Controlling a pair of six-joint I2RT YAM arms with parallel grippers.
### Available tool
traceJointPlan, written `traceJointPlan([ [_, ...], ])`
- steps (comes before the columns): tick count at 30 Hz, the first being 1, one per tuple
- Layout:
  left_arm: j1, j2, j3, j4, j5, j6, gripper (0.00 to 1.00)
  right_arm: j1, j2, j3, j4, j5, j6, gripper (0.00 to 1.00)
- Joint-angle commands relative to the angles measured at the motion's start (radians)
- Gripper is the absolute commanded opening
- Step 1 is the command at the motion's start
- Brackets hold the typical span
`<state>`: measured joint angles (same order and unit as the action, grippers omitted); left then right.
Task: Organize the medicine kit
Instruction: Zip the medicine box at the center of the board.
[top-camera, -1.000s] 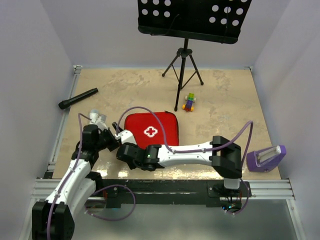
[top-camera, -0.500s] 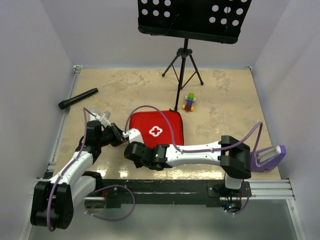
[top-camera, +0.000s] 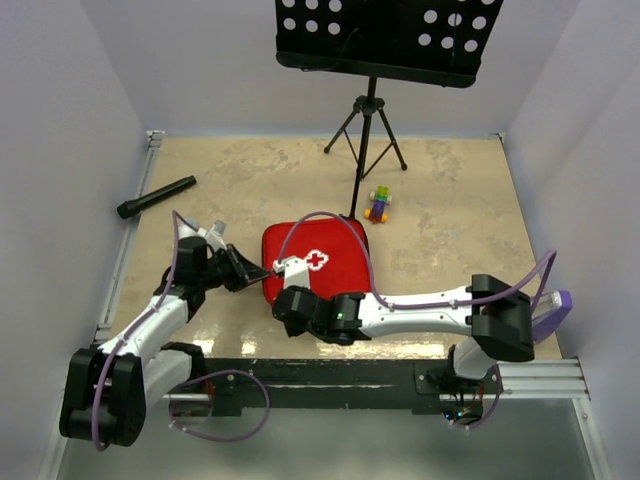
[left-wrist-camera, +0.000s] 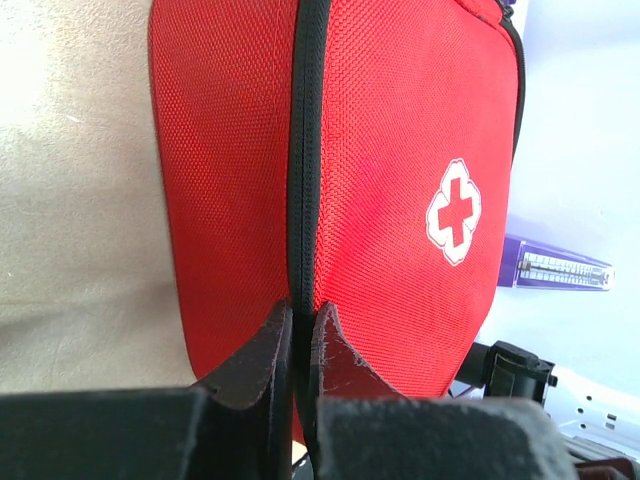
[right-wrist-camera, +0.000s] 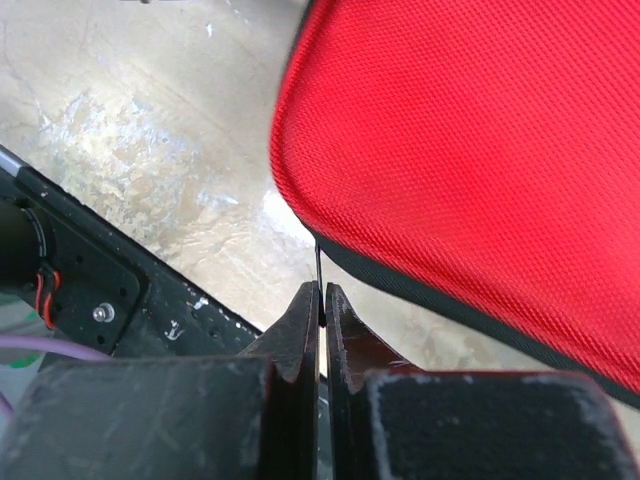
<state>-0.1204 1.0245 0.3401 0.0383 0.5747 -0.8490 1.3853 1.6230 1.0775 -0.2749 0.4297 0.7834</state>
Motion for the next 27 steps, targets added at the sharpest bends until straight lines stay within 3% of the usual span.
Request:
traceJointPlan([
  [1,0.030,0.009,0.025,-0.037,-0.271,0.096,0.00,0.027,-0.100,-0.079,-0.204,0.001,0.082,0.00],
  [14,0.039,0.006,0.068,-0.126,-0.315,0.129,0.00,0.024,-0.268,-0.201,-0.360,0.070,0.257,0.00],
  [20,0.062,0.008,0.131,-0.202,-0.352,0.177,0.00,0.018,-0.334,-0.284,-0.348,0.026,0.312,0.00],
  [27,0.113,0.028,0.192,-0.247,-0.392,0.189,0.00,-0.003,-0.526,-0.430,-0.225,-0.069,0.337,0.00],
])
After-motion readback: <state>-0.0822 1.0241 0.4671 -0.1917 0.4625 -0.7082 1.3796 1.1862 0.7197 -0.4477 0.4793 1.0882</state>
